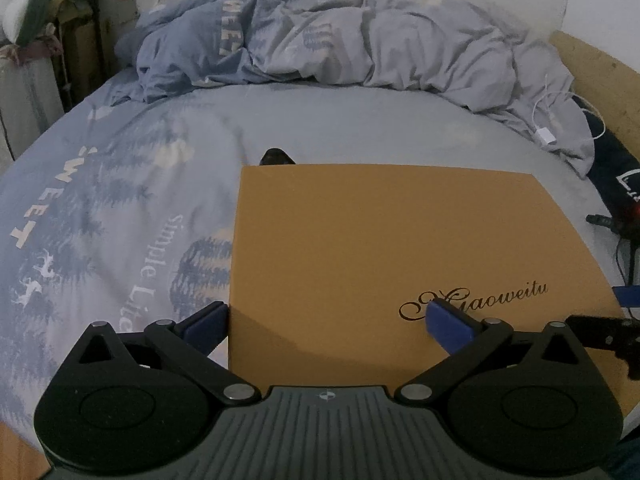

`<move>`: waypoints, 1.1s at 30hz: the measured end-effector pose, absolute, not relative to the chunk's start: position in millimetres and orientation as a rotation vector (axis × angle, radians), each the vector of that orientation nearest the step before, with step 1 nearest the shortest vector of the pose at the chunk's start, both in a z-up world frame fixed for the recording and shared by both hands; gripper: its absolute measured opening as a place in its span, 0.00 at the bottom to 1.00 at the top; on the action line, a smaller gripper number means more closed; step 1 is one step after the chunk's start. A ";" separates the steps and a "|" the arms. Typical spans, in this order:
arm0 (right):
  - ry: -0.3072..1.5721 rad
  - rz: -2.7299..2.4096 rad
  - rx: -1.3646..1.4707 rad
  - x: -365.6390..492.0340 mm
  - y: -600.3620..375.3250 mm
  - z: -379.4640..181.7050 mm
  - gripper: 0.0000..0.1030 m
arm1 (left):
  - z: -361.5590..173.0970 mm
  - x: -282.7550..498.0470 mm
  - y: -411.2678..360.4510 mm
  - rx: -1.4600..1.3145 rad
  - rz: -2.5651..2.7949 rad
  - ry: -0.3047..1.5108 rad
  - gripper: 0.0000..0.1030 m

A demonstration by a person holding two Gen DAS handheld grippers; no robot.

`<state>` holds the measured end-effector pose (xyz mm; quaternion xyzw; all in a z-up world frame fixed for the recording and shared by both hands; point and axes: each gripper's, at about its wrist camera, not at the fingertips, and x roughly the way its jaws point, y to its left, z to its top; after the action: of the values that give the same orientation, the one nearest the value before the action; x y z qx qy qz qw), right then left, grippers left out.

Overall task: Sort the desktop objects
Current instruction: 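Open both grippers and pull both tools back from the lidded box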

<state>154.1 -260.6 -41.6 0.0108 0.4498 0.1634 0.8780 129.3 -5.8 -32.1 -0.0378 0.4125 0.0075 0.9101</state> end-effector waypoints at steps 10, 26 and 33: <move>0.949 0.338 0.023 153.8 -260.5 -61.1 1.00 | -42.5 127.9 -11.7 -0.038 0.028 0.855 1.00; 0.874 0.315 0.028 142.8 -261.0 -67.1 1.00 | -50.1 117.5 -9.7 -0.032 0.018 0.789 1.00; 0.800 0.308 0.072 115.5 -272.0 -49.8 1.00 | -37.3 96.2 -18.7 0.037 -0.022 0.725 1.00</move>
<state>115.5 -272.0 -49.8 0.0348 0.3880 0.1491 0.9088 96.2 -18.7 -37.3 0.0182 0.3544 -0.0109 0.9349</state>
